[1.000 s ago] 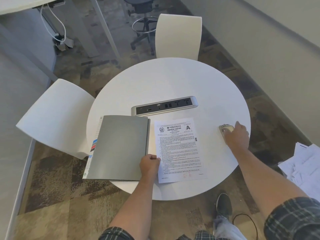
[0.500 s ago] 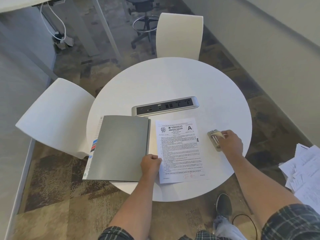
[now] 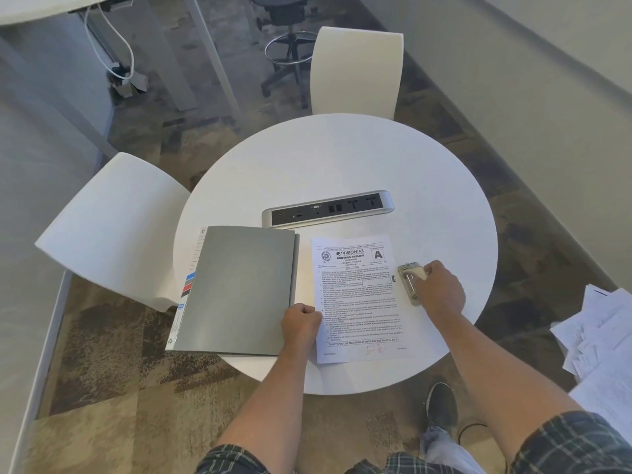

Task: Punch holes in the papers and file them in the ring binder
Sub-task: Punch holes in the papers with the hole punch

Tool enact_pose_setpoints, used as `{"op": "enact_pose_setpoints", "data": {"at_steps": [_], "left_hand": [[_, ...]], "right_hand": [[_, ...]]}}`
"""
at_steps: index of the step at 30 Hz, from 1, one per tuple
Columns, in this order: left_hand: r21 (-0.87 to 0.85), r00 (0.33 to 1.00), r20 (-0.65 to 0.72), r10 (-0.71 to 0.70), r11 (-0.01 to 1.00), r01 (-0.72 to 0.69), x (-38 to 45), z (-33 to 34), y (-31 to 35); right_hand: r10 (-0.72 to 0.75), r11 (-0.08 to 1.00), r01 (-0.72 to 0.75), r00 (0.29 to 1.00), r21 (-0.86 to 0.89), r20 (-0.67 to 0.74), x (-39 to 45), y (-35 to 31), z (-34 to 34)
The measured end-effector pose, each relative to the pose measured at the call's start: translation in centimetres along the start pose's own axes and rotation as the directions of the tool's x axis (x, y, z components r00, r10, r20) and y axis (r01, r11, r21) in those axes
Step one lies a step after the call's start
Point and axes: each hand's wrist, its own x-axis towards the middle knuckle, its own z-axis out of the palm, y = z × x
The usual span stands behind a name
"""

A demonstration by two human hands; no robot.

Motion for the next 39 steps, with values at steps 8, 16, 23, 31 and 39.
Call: {"op": "enact_pose_setpoints", "data": {"at_steps": [8,16,23,31,39], "left_hand": [[-0.083,0.963,0.053,0.266,0.962,-0.261,-1.8,1.1,3.1],[-0.347,0.921,0.157,0.356,0.893,-0.286,-2.0,2.0,5.5],[-0.266,0.987,0.142,0.077,0.963,-0.037,-0.5,1.0,4.9],[-0.364,0.990,0.138,-0.011,0.929,0.061,0.6,-0.1,2.5],[-0.141,0.999,-0.003,0.036,0.989,-0.036,1.5,-0.3,1.2]], "right_hand": [[-0.407,0.842,0.168,0.822,0.513,0.399,-4.7,-4.3,3.2],[-0.393,0.570,-0.116,0.831,0.814,0.393,-5.5,-6.7,2.7],[-0.401,0.305,-0.321,0.811,0.897,0.426,-3.6,-4.8,0.6],[-0.215,0.484,-0.264,0.889,0.834,0.406,-3.5,-2.0,-0.3],[-0.094,0.910,0.045,0.991,0.412,0.099,-1.8,0.4,1.7]]}}
